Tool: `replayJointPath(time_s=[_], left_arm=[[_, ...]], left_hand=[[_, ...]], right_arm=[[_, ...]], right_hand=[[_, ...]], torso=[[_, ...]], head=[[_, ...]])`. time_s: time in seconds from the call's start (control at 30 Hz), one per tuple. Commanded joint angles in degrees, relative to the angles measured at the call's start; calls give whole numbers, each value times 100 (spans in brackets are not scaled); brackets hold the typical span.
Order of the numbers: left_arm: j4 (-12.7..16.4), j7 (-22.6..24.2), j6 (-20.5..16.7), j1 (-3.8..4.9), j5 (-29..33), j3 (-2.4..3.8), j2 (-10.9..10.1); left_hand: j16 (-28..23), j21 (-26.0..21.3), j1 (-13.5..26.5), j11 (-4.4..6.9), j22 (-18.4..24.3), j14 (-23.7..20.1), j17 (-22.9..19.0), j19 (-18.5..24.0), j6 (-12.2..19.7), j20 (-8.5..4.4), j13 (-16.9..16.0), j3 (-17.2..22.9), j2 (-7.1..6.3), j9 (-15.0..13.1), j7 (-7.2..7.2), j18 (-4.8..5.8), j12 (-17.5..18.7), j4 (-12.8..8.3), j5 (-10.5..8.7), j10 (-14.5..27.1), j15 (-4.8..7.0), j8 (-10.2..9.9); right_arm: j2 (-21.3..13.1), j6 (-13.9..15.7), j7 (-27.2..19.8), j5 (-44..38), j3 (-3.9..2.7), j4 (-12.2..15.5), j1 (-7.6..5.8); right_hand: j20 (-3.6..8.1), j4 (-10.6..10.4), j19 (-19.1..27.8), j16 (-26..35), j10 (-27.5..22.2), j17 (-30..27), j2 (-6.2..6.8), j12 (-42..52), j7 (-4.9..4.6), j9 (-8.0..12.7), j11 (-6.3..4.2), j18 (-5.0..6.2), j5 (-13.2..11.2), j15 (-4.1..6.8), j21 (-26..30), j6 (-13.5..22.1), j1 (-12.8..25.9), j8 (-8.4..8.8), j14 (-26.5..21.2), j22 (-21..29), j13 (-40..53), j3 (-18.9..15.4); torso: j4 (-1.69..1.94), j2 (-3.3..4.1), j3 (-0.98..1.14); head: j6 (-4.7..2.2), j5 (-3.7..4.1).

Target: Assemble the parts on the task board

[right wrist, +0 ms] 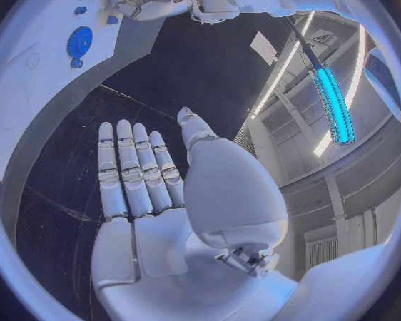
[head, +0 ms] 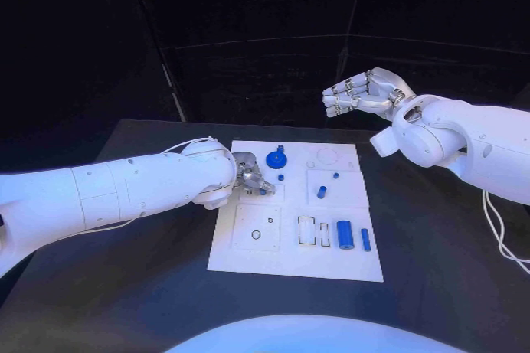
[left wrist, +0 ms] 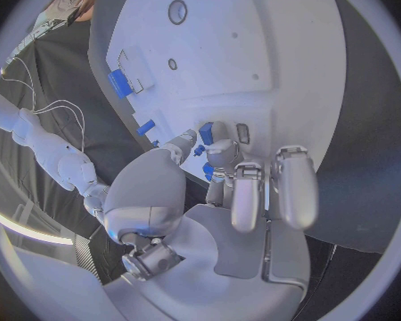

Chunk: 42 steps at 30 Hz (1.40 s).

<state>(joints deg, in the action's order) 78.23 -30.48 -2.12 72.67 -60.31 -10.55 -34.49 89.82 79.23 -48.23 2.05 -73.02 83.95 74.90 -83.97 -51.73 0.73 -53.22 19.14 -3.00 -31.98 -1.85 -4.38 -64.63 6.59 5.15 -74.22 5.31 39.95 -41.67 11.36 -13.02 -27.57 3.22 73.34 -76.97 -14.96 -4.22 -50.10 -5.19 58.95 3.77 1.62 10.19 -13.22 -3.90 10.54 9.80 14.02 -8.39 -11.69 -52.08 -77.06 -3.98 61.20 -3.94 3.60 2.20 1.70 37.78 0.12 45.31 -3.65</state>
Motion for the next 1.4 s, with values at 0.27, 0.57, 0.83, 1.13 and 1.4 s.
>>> replayJointPath(time_s=[0.27, 0.57, 0.83, 1.13, 1.4], left_arm=[[205, -10, 229, 250, 40, 95, -220], [336, 30, 508, 532, 282, 342, -350], [-334, 59, 972, 788, 540, 403, -218], [-1614, 127, 1454, 812, 597, 404, 338], [-2196, 110, 1804, 720, 393, 401, 651]], left_hand=[[18, -9, 21, 13, 25, 605, 1510, -102, 20, -28, 38, -334, -79, 3, -2, 89, -20, 67, -9, 25, 40, 15], [18, -197, -195, -52, 285, 605, 1510, -9, 209, 9, 409, -730, -30, 103, -78, 39, 230, 156, 4, 276, -9, -105], [18, -392, -605, -207, 535, 605, 1510, 77, 529, 116, 1097, -1068, 93, 421, -267, -5, 713, 155, 15, 714, -140, -498], [17, -468, -992, -302, 614, 605, 1509, 96, 657, 218, 1393, -1438, 165, 842, -368, -25, 856, 132, 9, 869, -224, -950], [18, -427, -1179, -322, 549, 605, 1510, 68, 523, 228, 1383, -1523, 297, 951, -392, -13, 800, 113, 17, 823, -238, -996]], right_arm=[[7, -27, -68, -2, -4, -44, -10], [-3, -25, -76, -2, -4, -69, -9], [31, -31, -71, -2, -4, -122, -8], [65, -43, -64, -2, -4, -146, -7], [65, -37, -57, -2, -4, -135, -7]], right_hand=[[-14, -15, -30, -31, -51, -9, -43, 30, -92, -3, 7, 66, 8, -2, 44, 14, 35, -29, -23, 9, 3, -49], [-16, -23, -31, -31, -56, -9, -45, 36, -93, -2, 10, 66, 11, -4, 52, 16, 44, -29, -28, 8, 3, -70], [-16, -23, -31, -31, -56, -9, -45, 36, -93, -2, 10, 66, 11, -4, 52, 16, 44, -29, -28, 8, 3, -70], [-16, -23, -31, -31, -56, -9, -45, 36, -93, -2, 10, 66, 11, -4, 52, 16, 44, -29, -28, 8, 3, -70], [-17, -30, -32, -32, -60, -8, -49, 43, -94, -3, 9, 66, 20, -5, 60, 17, 51, -30, -32, 8, 3, -91]], torso=[[4, -2, 5], [-4, 2, -4], [14, -3, 8], [-21, 7, -5], [-23, 18, -3]], head=[[-29, 23], [-65, 11], [-96, 13], [-144, -22], [-137, -47]])
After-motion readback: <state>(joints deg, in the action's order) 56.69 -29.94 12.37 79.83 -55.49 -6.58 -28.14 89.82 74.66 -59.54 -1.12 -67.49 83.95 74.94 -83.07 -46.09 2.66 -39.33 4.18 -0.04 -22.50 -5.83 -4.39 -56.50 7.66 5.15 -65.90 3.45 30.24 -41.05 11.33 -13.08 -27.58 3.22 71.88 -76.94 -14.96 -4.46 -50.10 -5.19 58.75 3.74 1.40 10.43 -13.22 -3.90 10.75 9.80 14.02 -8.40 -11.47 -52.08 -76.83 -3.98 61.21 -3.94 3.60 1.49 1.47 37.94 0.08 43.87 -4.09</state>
